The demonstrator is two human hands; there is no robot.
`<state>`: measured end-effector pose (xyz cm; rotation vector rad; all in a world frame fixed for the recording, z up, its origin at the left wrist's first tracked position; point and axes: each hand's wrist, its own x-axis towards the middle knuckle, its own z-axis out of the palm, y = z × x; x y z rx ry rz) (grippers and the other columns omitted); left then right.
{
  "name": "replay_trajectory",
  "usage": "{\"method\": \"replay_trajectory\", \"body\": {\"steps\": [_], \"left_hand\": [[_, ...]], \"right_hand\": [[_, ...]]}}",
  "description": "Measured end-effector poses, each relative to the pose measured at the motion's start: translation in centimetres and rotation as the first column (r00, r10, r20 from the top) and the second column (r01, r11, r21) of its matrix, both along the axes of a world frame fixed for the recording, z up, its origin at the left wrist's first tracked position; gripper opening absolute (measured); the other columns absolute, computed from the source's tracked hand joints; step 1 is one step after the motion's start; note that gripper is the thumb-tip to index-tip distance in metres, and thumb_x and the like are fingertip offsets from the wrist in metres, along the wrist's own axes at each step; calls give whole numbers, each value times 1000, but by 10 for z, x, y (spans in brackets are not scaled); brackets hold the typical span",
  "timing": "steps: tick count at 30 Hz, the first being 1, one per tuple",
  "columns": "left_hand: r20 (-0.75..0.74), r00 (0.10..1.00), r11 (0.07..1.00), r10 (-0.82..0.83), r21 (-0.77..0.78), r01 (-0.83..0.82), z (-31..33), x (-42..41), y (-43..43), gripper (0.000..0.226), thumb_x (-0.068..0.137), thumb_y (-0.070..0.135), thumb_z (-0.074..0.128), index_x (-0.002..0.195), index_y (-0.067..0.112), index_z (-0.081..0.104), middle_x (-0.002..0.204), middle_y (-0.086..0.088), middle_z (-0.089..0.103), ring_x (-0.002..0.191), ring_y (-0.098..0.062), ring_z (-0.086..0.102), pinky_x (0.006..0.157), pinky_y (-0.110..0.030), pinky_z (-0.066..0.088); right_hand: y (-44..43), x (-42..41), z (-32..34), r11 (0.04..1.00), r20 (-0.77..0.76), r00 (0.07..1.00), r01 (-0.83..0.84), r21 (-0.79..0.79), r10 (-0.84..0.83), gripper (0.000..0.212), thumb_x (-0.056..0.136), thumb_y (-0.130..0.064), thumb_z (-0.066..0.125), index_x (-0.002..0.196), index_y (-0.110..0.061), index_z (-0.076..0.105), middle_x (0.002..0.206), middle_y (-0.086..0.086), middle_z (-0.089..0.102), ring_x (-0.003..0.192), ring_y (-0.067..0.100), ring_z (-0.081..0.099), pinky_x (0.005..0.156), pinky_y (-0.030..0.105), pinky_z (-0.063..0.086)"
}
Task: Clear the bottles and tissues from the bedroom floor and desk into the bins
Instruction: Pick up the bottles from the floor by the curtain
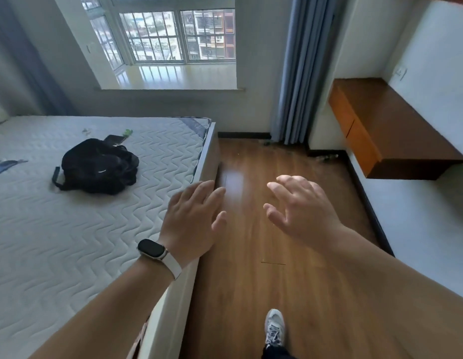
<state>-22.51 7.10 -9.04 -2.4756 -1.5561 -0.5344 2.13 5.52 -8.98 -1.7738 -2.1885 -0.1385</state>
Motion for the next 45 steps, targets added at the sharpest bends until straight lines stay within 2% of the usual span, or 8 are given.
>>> {"method": "replay_trajectory", "body": {"steps": [8,14,21,23,30,35,38,45], "left_hand": [[-51,995,996,-85,3,86,13,111,138,47,86,41,49,127,20,57,133,-5,58,123,-27,53,98,-44,43],[-71,989,992,-129,-29,127,11,168,204,47,87,39,60,129,22,54,135,-4,56,127,-25,50,103,-43,40],[-57,982,984,-178,-31,177,3,196,291,43,88,40,52,127,21,56,132,-4,58,124,-26,51,99,-44,42],[-48,980,980,-193,-48,191,-6,200,321,43,87,38,59,127,21,56,133,-4,57,125,-26,51,100,-44,41],[-2,966,963,-260,-77,259,-29,219,453,45,86,40,53,127,22,57,135,-3,56,126,-26,51,101,-44,40],[0,949,943,-317,-104,315,-35,223,562,45,86,38,61,128,23,57,135,-1,56,127,-26,51,100,-43,40],[4,940,934,-341,-116,339,-30,226,621,46,87,40,55,130,22,57,136,-2,56,127,-26,50,101,-45,41],[-3,914,911,-406,-80,405,-28,247,711,48,84,36,67,128,21,58,133,-2,57,125,-26,52,99,-45,43]], "right_hand": [[124,111,2,997,17,997,72,-19,-72,52,88,-51,43,125,-17,59,128,8,57,120,30,51,99,48,40],[185,164,1,993,29,994,105,-46,-104,54,89,-51,41,126,-17,59,129,9,57,120,30,51,98,47,40],[263,194,-7,989,29,989,144,-47,-142,55,88,-51,39,120,-14,63,123,12,61,113,33,56,92,49,44],[286,198,-14,988,50,988,148,-49,-145,54,88,-51,39,119,-14,63,122,12,61,112,33,56,92,48,45],[397,215,-29,969,86,972,227,-102,-218,53,89,-50,39,120,-14,63,123,11,61,114,31,54,94,46,44],[494,216,-23,955,128,959,268,-126,-252,53,90,-50,38,120,-14,62,123,11,61,114,30,55,95,46,45],[545,215,-16,949,120,953,292,-122,-278,53,90,-50,39,120,-13,61,124,12,60,114,31,55,96,48,45],[624,229,-13,933,119,940,335,-130,-321,53,90,-50,39,121,-13,61,124,10,60,114,30,54,96,47,45]]}}
